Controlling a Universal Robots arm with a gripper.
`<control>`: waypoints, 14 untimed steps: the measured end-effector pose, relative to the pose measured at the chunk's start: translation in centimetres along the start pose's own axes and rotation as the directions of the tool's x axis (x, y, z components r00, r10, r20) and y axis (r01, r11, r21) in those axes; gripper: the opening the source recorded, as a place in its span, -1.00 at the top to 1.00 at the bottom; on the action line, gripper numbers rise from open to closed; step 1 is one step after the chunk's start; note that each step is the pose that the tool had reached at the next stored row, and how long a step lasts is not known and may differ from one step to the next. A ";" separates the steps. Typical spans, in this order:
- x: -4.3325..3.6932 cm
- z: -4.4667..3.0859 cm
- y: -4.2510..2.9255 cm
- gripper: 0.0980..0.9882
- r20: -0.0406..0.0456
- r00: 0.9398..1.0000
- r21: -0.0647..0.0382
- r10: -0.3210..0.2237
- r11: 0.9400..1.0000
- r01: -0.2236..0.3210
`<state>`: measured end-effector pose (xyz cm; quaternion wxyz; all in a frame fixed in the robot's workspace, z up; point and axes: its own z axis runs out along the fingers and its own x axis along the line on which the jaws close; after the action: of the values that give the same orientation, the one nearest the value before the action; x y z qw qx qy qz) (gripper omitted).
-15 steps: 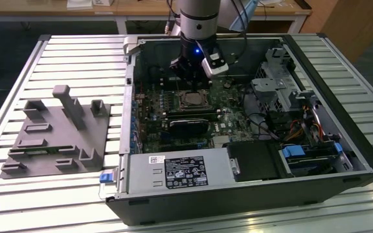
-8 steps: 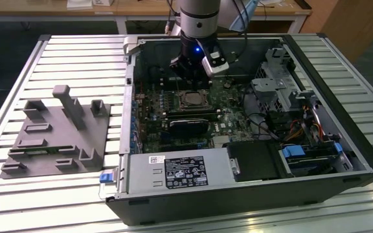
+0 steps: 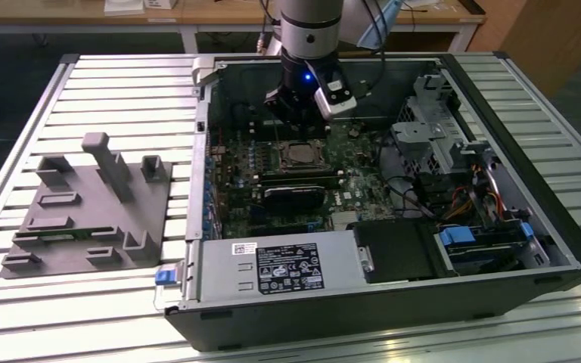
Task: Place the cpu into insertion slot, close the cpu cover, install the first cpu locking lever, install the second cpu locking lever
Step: 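Install the first cpu locking lever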
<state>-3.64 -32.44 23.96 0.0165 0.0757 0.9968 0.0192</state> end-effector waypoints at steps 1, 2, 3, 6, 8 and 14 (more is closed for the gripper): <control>0.00 -0.01 0.00 0.98 0.000 1.000 0.000 0.000 1.000 0.000; 0.02 -0.01 0.00 0.98 0.000 1.000 0.000 0.000 1.000 0.000; 0.12 -0.02 -0.02 0.98 0.000 1.000 0.000 0.000 1.000 0.000; 0.78 -0.04 -0.12 0.98 0.000 1.000 0.000 0.000 1.000 0.000; 1.31 -0.05 -0.20 0.98 0.000 1.000 0.000 0.000 1.000 0.000; 2.46 -0.09 -0.38 0.98 0.000 1.000 0.000 0.000 1.000 0.000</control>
<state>-6.13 -32.44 23.97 0.0165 0.0757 0.9968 0.0192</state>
